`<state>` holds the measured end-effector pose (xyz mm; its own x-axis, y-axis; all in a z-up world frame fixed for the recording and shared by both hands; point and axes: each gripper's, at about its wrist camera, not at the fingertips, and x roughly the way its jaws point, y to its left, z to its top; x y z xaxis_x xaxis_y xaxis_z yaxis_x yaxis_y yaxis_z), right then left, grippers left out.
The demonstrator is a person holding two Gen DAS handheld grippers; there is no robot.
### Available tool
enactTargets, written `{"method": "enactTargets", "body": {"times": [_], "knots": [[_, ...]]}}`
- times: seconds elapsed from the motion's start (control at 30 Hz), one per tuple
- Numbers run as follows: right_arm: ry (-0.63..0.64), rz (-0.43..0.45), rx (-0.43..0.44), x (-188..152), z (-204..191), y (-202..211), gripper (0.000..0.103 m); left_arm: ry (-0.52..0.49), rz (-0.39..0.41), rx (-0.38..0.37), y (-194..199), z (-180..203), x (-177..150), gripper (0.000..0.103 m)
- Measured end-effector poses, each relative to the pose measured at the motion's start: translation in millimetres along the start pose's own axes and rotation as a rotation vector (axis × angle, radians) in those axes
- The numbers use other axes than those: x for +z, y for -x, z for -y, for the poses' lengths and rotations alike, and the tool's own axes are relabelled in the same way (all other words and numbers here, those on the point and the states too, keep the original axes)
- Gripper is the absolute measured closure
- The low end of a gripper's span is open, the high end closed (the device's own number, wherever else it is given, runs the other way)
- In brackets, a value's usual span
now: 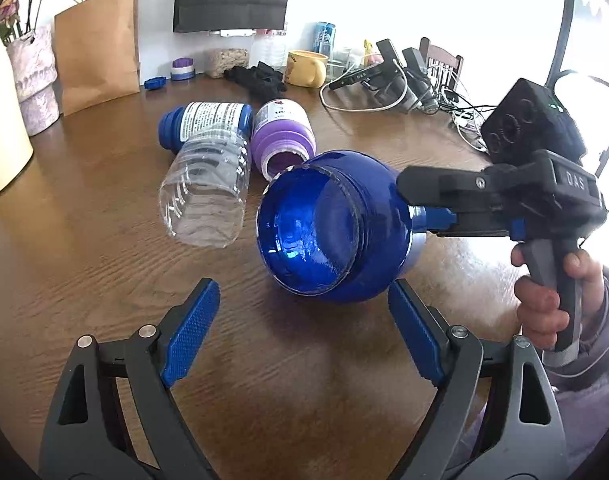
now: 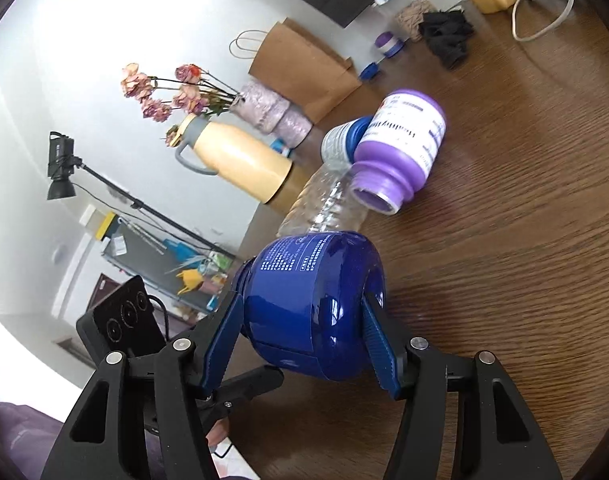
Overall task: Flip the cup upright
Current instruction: 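Rotate the blue jar opening upward with the left gripper, releasing the right gripper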
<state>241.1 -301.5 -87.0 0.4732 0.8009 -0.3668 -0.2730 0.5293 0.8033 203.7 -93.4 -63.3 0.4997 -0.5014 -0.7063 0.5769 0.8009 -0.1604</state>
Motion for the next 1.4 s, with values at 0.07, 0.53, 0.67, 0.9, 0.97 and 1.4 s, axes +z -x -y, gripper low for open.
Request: {"method": "enactTargets", "body": {"times": [0.07, 0.53, 0.67, 0.9, 0.97, 1.4], "knots": [[-0.001, 0.012, -0.011, 2, 2, 3, 0.040, -0.011, 0.006, 0.017, -5, 5, 6, 0.019], [-0.032, -0.034, -0.006, -1, 19, 18, 0.041, 0.076, -0.028, -0.177, -47, 15, 33, 0.015], [-0.060, -0.006, -0.003, 0, 30, 34, 0.041, 0.151, 0.005, -0.200, -53, 18, 33, 0.017], [-0.032, 0.088, -0.131, 13, 34, 62, 0.041, 0.072, 0.062, -0.115, -36, 32, 36, 0.023], [-0.027, 0.107, -0.145, 19, 34, 64, 0.041, 0.042, 0.054, -0.095, -28, 34, 32, 0.024], [0.114, -0.095, -0.123, -3, 6, -7, 0.041, 0.040, 0.011, 0.009, -7, 1, 8, 0.013]]}}
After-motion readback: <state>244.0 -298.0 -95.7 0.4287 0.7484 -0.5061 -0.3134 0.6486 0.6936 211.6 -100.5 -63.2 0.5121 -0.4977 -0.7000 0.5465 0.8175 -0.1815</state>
